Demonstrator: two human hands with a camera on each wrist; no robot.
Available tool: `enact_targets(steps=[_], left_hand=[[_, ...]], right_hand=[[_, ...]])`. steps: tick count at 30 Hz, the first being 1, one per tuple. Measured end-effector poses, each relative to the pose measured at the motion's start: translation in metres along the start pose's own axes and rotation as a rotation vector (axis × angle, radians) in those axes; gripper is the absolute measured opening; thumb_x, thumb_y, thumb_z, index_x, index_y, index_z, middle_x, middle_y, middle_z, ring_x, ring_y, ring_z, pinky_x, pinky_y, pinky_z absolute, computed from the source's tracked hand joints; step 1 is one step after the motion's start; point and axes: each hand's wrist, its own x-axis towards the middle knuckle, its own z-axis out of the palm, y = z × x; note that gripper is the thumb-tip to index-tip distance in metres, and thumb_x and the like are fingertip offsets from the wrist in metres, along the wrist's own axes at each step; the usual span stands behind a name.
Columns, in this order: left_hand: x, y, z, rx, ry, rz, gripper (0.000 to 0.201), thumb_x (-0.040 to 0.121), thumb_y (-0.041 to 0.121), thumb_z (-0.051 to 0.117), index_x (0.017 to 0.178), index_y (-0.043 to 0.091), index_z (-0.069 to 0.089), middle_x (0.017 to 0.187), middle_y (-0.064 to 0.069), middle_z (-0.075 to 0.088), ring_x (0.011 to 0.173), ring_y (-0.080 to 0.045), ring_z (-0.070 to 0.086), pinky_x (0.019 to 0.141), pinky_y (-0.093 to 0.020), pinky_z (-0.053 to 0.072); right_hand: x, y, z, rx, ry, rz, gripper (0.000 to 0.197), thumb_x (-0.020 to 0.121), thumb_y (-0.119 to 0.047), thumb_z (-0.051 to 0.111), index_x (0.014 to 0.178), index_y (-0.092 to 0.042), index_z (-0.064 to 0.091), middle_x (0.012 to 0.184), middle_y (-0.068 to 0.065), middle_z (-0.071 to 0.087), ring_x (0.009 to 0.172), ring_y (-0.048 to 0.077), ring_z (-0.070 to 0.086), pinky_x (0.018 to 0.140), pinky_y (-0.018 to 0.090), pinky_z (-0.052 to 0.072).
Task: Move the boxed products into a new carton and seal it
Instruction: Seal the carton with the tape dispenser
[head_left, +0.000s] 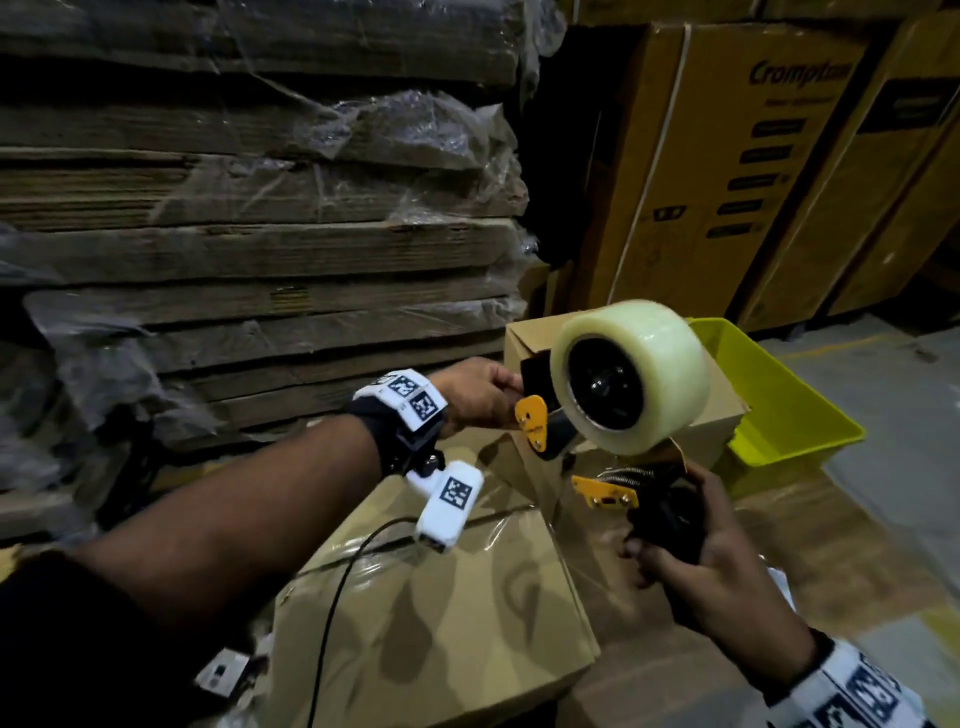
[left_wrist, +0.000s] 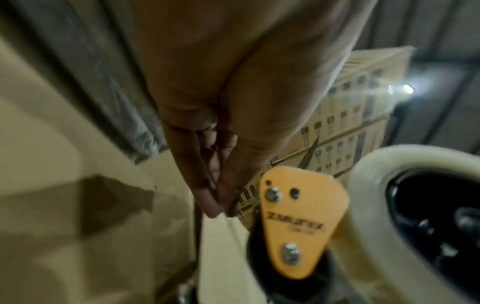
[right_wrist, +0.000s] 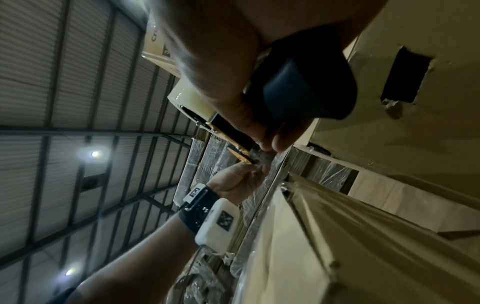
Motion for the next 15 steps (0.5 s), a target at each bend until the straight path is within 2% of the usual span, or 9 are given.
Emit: enact_targets(steps=[3, 6, 8, 10, 12, 14, 15], left_hand=[[0.008, -0.001, -0.006, 0.117, 0.062, 0.041, 0.036, 0.083, -0.02, 0.059, 0.072, 0.014, 0.065, 0.059, 0.004, 0.066, 0.051, -0.002, 0.062, 0.052, -0.017, 0.053], [0.015, -0.007, -0.011, 0.235, 0.119, 0.048, 0.037, 0.079, -0.015, 0.069, 0.071, 0.021, 0.064, 0.057, 0.01, 0.064, 0.055, -0.005, 0.061, 0.052, -0.019, 0.053], [0.017, -0.011, -0.013, 0.279, 0.157, 0.033, 0.036, 0.077, -0.011, 0.072, 0.071, 0.023, 0.064, 0.058, 0.009, 0.066, 0.053, -0.006, 0.06, 0.052, -0.023, 0.053], [0.021, -0.015, -0.016, 0.282, 0.178, -0.004, 0.031, 0.077, -0.01, 0.074, 0.079, 0.02, 0.064, 0.068, 0.002, 0.067, 0.053, -0.007, 0.06, 0.048, -0.022, 0.052], [0.028, -0.016, -0.021, 0.265, 0.213, -0.035, 0.022, 0.079, -0.003, 0.076, 0.091, 0.014, 0.067, 0.074, 0.0, 0.066, 0.058, -0.008, 0.061, 0.056, -0.021, 0.055], [0.036, -0.016, -0.028, 0.21, 0.261, -0.034, 0.025, 0.081, 0.002, 0.076, 0.105, 0.003, 0.07, 0.078, -0.004, 0.068, 0.063, -0.009, 0.063, 0.07, -0.025, 0.058], [0.039, -0.015, -0.032, 0.164, 0.268, -0.03, 0.026, 0.08, 0.0, 0.075, 0.105, 0.0, 0.07, 0.082, -0.009, 0.071, 0.067, -0.012, 0.066, 0.076, -0.029, 0.059]], right_hand=[[0.009, -0.003, 0.009, -0.026, 0.009, 0.028, 0.07, 0.078, 0.017, 0.065, 0.123, -0.033, 0.044, 0.107, 0.014, 0.06, 0.082, 0.032, 0.069, 0.057, 0.037, 0.056], [0.017, -0.007, 0.021, -0.031, 0.012, 0.088, 0.069, 0.079, 0.011, 0.068, 0.122, -0.035, 0.042, 0.106, 0.013, 0.059, 0.078, 0.027, 0.068, 0.057, 0.034, 0.056], [0.021, -0.01, 0.028, -0.039, -0.007, 0.132, 0.064, 0.082, 0.006, 0.067, 0.126, -0.032, 0.04, 0.103, 0.015, 0.06, 0.071, 0.023, 0.067, 0.056, 0.029, 0.054], [0.027, -0.013, 0.032, -0.054, -0.022, 0.157, 0.06, 0.084, 0.003, 0.066, 0.129, -0.026, 0.039, 0.102, 0.017, 0.06, 0.068, 0.02, 0.066, 0.056, 0.027, 0.053], [0.038, -0.02, 0.035, -0.082, -0.026, 0.177, 0.059, 0.084, 0.003, 0.066, 0.13, -0.02, 0.037, 0.104, 0.015, 0.06, 0.07, 0.018, 0.066, 0.055, 0.027, 0.054], [0.055, -0.026, 0.036, -0.075, -0.033, 0.206, 0.06, 0.084, 0.005, 0.065, 0.131, -0.016, 0.035, 0.1, 0.015, 0.061, 0.066, 0.015, 0.066, 0.052, 0.026, 0.054], [0.064, -0.029, 0.035, -0.063, -0.036, 0.217, 0.06, 0.084, 0.006, 0.064, 0.131, -0.014, 0.033, 0.095, 0.016, 0.062, 0.063, 0.014, 0.065, 0.051, 0.026, 0.053]])
